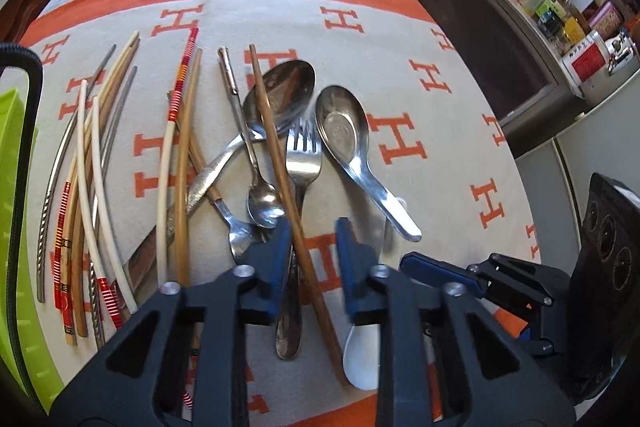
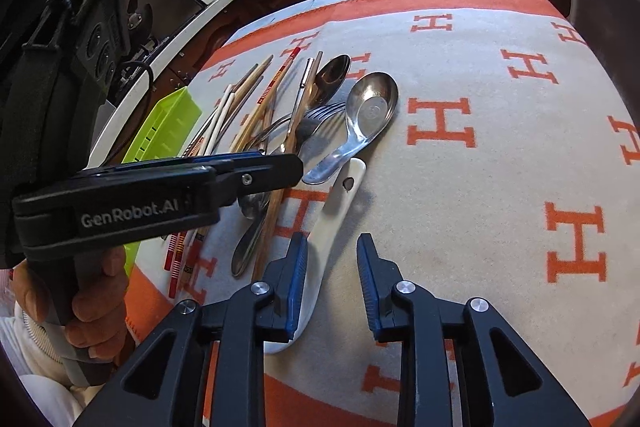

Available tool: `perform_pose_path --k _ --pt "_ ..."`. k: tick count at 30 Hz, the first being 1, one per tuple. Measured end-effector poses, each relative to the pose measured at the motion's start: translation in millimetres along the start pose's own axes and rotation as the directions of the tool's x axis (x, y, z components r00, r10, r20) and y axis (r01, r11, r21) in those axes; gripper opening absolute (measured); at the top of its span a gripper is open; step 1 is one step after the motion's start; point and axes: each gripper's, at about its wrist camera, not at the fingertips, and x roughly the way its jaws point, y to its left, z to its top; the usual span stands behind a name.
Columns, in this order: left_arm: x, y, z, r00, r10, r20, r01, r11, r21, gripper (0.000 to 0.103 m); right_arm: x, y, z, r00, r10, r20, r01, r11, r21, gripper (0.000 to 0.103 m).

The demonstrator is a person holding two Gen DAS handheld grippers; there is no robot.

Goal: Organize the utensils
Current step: 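Grasp a brown wooden chopstick with the left tool while the right tool grasps the white ceramic spoon, then carry the chopstick and white spoon into the green tray and release both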

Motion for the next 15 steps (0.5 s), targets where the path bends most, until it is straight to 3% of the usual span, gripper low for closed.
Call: perform_pose_path --k 9,11,15 --pt "12 3 -1 1.0 0.015 -0.014 -0.015 1.0 -0.007 0.016 -2 -3 -7 1.0 0.008 0.009 -0.008 1.0 0.007 0.026" --pt "13 3 0 1.0 0.027 -0.005 -0.027 1.0 -0.005 0.007 -2 -3 -6 1.0 0.01 0.01 -0.01 1.0 0.008 0.026" --pt "8 8 -1 1.0 0.004 0.019 -0.003 1.0 -0.025 0.004 0 -2 -4 1.0 0.011 0.008 -0.011 1.0 0.012 0.026"
